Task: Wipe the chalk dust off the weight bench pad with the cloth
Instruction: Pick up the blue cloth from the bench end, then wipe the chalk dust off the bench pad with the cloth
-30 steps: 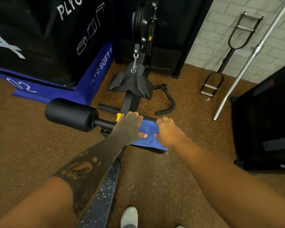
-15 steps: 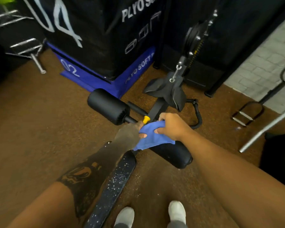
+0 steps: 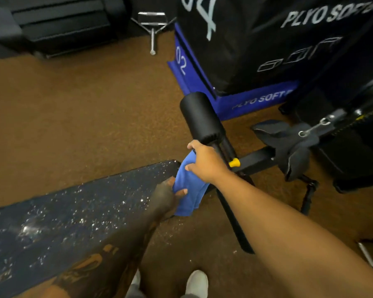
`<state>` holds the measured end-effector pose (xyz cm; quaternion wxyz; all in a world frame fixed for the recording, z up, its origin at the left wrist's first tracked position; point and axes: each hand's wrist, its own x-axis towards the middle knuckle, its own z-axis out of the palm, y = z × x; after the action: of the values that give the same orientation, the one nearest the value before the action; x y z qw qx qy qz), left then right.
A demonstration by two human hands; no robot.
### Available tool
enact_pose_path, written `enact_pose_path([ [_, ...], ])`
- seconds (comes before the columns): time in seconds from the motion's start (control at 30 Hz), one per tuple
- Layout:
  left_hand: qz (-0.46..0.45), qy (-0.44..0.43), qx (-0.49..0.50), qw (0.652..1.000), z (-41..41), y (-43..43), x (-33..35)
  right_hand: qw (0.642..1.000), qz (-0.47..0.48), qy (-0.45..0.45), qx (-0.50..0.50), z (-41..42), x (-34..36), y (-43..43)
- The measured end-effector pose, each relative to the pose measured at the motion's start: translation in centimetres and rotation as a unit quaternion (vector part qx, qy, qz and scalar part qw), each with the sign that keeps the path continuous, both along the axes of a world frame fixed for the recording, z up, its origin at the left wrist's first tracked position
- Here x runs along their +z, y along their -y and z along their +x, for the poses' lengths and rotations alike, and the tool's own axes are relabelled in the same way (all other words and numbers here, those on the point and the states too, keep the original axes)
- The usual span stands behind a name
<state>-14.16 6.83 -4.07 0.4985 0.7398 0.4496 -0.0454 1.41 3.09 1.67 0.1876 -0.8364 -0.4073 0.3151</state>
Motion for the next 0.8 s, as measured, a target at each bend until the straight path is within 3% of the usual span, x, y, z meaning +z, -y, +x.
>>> enact_pose_path([
  [0.23, -0.060, -0.015, 0.148, 0.987, -2.9, 0.6, -4.9, 0.987, -0.052, 0.058, 0.143, -3.4, -5.2, -4.2],
  [0.4, -0.047, -0.050, 0.187, 0.980, -2.6, 0.8, -7.8, 0.965, -0.044, 0.121, 0.227, -5.3, -8.8, -7.3],
  [0.53, 0.091, -0.119, 0.095, 0.984, -3.4, 1.5, -7.8, 0.952, -0.032, 0.158, 0.258, -6.6, -12.0, -8.6],
  [0.67, 0.318, -0.156, -0.004, 0.935, -5.8, 1.2, -8.0, 0.951, 0.023, 0.216, 0.222, -7.6, -14.5, -7.6],
  [0.8, 0.343, -0.153, -0.035, 0.926, -8.3, -0.4, -9.9, 0.963, 0.066, 0.225, 0.131, -10.0, -15.5, -3.9],
])
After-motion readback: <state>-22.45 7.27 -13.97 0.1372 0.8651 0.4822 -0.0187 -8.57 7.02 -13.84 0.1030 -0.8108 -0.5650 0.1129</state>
